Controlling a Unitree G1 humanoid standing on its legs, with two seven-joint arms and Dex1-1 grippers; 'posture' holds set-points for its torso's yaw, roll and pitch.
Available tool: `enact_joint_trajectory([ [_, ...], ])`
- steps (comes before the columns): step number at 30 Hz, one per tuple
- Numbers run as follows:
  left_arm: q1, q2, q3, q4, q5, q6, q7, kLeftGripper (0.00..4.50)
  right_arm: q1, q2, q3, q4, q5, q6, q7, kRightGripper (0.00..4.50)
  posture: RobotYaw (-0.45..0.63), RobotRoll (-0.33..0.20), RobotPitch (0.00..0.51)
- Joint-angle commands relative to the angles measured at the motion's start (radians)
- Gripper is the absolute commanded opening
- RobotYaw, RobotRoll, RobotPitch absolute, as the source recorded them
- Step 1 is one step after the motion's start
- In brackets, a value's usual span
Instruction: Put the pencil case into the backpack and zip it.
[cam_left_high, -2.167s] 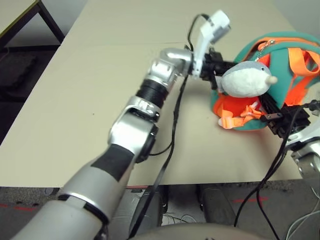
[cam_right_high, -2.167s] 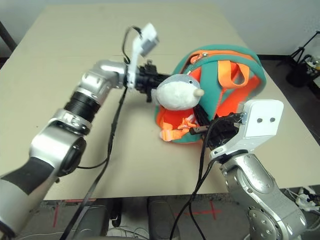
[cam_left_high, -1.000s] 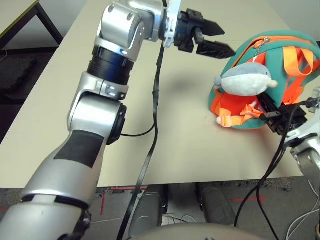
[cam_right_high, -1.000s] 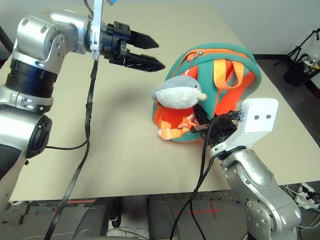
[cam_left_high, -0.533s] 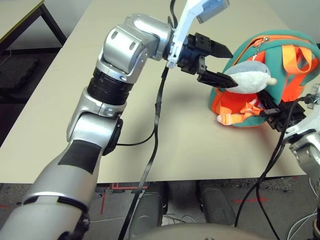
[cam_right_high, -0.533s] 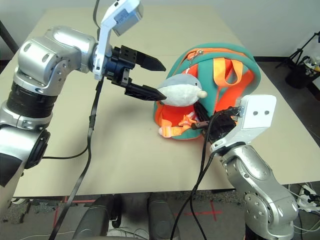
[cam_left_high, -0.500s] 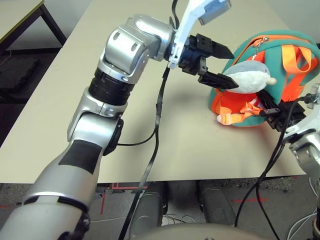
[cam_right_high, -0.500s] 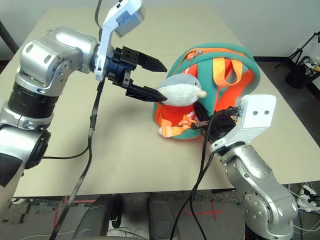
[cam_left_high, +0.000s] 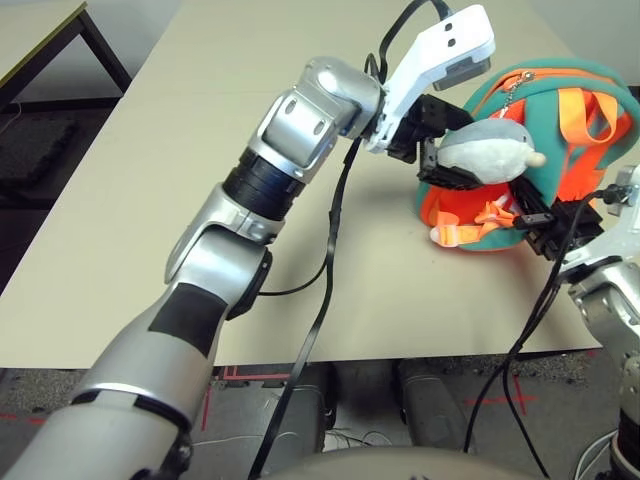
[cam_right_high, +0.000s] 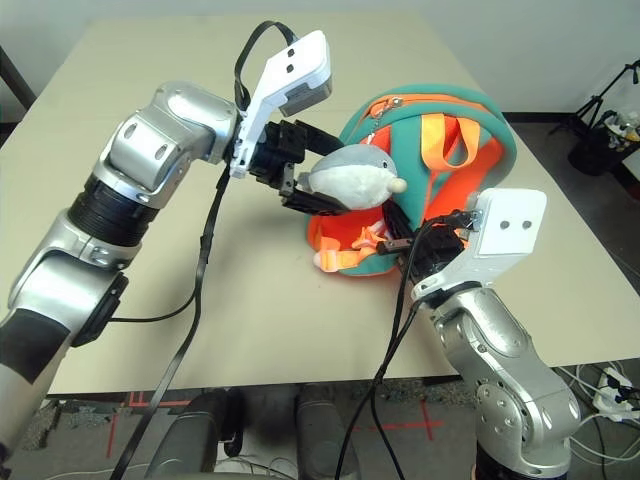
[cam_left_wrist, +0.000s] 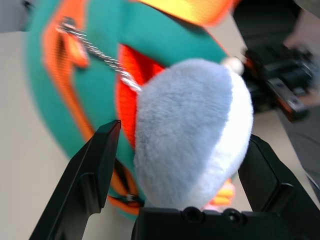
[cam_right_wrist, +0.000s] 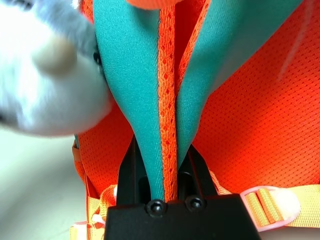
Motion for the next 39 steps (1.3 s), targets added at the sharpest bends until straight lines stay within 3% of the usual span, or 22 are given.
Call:
enact_joint_trajectory([
  [1, -0.038, 0.038, 0.069, 0.000, -0.012, 0.024, 0.027, 4.50, -0.001, 0.007, 0.017, 0.001, -0.009, 0.003, 0.007, 0.21, -0.14, 0.000, 0.151],
  [8, -0.024, 0.146, 0.110, -0.064, -0.042, 0.118, -0.009, 4.50, -0.007, 0.016, 0.023, 0.013, -0.021, -0.002, 0.014, 0.21, -0.12, 0.000, 0.144],
  [12, -0.001, 0.148, 0.119, -0.098, -0.084, 0.172, -0.021, 4.50, -0.014, 0.019, 0.027, 0.020, -0.027, -0.003, 0.019, 0.21, -0.11, 0.000, 0.145],
  [13, 0.001, 0.139, 0.120, -0.095, -0.089, 0.169, -0.019, 4.32, -0.017, 0.019, 0.028, 0.022, -0.028, -0.003, 0.020, 0.21, -0.11, 0.000, 0.147],
  [21, -0.009, 0.128, 0.120, -0.009, -0.122, -0.036, -0.192, 4.50, -0.020, 0.025, 0.031, 0.025, -0.040, -0.003, 0.033, 0.21, -0.13, 0.000, 0.137],
  [26, -0.031, 0.151, 0.086, 0.105, -0.072, -0.191, -0.303, 4.50, -0.017, 0.030, 0.028, 0.018, -0.048, -0.002, 0.038, 0.21, -0.15, 0.000, 0.129],
  [39, -0.010, 0.079, 0.007, 0.123, -0.001, -0.276, -0.346, 4.50, -0.016, 0.049, 0.032, 0.008, -0.060, -0.002, 0.032, 0.21, -0.16, 0.000, 0.131],
])
